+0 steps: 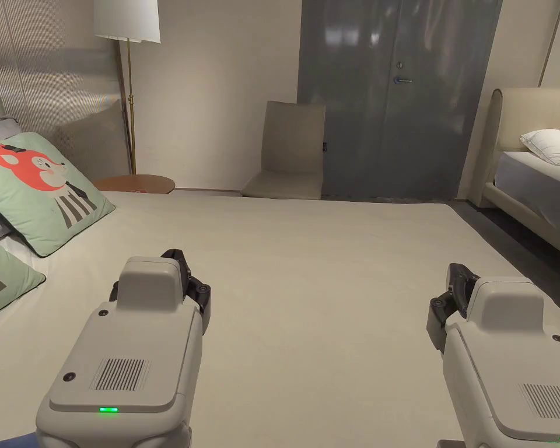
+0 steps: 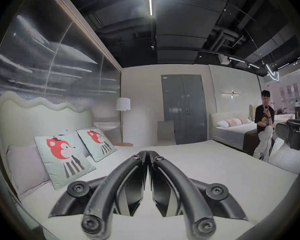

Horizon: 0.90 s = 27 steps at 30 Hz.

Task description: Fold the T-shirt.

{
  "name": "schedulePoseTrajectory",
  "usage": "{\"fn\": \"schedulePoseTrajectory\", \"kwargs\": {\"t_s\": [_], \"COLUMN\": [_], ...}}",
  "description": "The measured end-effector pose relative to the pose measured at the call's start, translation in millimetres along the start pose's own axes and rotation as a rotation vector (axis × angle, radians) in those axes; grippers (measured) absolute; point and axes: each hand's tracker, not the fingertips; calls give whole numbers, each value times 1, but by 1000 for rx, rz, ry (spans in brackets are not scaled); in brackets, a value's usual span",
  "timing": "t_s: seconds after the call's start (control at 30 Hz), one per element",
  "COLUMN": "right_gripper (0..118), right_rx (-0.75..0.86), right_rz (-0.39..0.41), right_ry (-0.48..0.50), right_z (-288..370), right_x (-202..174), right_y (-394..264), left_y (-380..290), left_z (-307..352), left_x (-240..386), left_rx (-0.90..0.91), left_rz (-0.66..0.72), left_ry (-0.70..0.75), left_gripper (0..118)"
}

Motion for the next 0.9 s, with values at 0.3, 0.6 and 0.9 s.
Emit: {"fn": "schedulePoseTrajectory", "kwargs": {"t_s": [0.3, 0.6, 0.9], "right_gripper": [0, 51, 117], "right_rx": [-1, 12, 31], "right_rz": [12, 4, 20], "right_ry": [2, 0, -5], "right_z": [1, 1, 2], "right_x": [-2, -1, 1], "right_y": [0, -3, -3], "left_y": [-1, -3, -2], "left_z": [0, 3, 7], "left_x": [0, -2, -4], "left_rx": [-6, -10, 13], "left_rz": [4, -3, 25], "left_ry": [6, 4, 7], "left_gripper": [1, 73, 111]}}
